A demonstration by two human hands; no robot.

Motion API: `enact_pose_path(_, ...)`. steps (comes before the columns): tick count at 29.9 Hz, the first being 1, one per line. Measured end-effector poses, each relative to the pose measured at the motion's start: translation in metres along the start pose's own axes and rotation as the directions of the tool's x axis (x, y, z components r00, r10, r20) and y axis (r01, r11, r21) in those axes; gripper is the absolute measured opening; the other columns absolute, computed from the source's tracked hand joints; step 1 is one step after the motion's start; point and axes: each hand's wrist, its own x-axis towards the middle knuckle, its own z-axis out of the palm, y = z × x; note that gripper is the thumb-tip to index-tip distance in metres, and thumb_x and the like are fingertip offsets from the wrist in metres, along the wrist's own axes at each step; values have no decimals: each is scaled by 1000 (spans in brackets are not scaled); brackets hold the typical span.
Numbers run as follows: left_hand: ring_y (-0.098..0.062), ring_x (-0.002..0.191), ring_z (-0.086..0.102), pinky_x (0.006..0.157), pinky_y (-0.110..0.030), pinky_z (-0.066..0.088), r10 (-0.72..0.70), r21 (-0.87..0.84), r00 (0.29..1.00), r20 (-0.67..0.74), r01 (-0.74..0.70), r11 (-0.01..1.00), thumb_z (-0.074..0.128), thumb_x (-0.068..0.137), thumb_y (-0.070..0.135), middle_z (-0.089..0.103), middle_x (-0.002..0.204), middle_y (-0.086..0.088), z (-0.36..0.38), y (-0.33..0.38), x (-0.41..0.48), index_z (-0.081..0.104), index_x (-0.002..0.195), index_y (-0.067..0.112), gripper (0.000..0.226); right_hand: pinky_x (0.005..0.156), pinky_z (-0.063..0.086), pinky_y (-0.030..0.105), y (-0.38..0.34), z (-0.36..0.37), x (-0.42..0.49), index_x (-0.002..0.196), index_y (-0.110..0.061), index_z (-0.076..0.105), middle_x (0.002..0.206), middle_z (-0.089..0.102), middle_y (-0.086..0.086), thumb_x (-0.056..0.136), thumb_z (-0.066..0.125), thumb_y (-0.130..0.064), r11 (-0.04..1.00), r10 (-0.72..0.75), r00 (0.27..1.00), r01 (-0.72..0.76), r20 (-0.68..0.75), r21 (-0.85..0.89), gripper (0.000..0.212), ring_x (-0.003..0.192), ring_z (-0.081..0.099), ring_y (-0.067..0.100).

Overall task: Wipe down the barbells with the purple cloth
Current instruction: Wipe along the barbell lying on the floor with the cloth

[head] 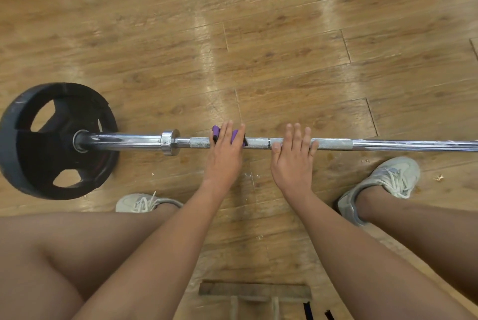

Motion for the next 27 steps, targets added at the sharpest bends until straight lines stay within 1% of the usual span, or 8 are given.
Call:
enact_pose_path(9,-29,152,23,122,-56,20,126,17,991,54,-127,992,47,102,6,32,159,-18,-1,-2,-9,32,153,12,53,124,-9,49,4,2,-20,161,-11,16,168,14,11,109,25,-38,1000,10,999,-10,39,-13,59,156,-3,30)
enact_pose_path(12,-25,139,37,107,-46,36,53,-39,997,49,-52,998,44,102,9,47,142,-9,-11,-4,1,43,139,13,37,125,-8,49,5,2,-24,162,-12,14,169,11,10,110,25,-40,1000,14,998,-13,54,-20,59,156,-4,30)
enact_pose_path(14,-24,128,44,96,-40,38,-6,-32,997,76,8,999,43,101,9,53,128,-6,-16,-1,5,48,128,15,28,125,-7,50,6,2,-27,162,-13,14,169,12,9,110,25,-40,1000,14,999,-13,44,-16,59,156,-3,29)
enact_pose_path(17,-24,124,45,92,-37,38,-59,-39,991,120,64,997,41,101,6,55,124,-6,-20,1,8,49,130,13,31,125,-4,51,5,3,-31,162,-13,15,168,13,9,110,26,-40,1000,19,999,-19,35,-13,59,156,-3,28)
enact_pose_path(21,-24,124,47,104,-39,32,-69,-2,995,74,70,998,42,100,9,56,123,-6,-16,10,0,50,127,15,29,125,-4,51,6,4,-35,162,-13,14,168,13,9,110,26,-40,1000,17,999,-16,34,-15,59,156,-4,29)
enact_pose_path(23,-28,137,41,118,-48,23,-5,25,998,60,4,1000,43,99,9,50,138,-12,-5,19,-17,46,136,14,37,125,-2,52,7,5,-38,161,-12,16,168,15,10,110,26,-39,1000,19,999,-19,30,-17,58,156,-2,30)
enact_pose_path(25,-30,150,25,123,-53,15,46,25,997,67,-47,999,41,101,7,36,156,-17,2,19,-27,36,149,13,49,125,-1,52,7,7,-40,161,-12,17,167,18,10,110,26,-39,999,17,1000,-16,20,-35,59,156,1,31)
enact_pose_path(27,-28,153,19,122,-51,19,62,-6,996,69,-61,998,40,102,6,29,161,-17,1,11,-26,32,152,14,52,125,1,52,8,8,-41,161,-11,19,167,20,10,108,26,-40,999,17,1000,-17,12,-39,60,156,4,31)
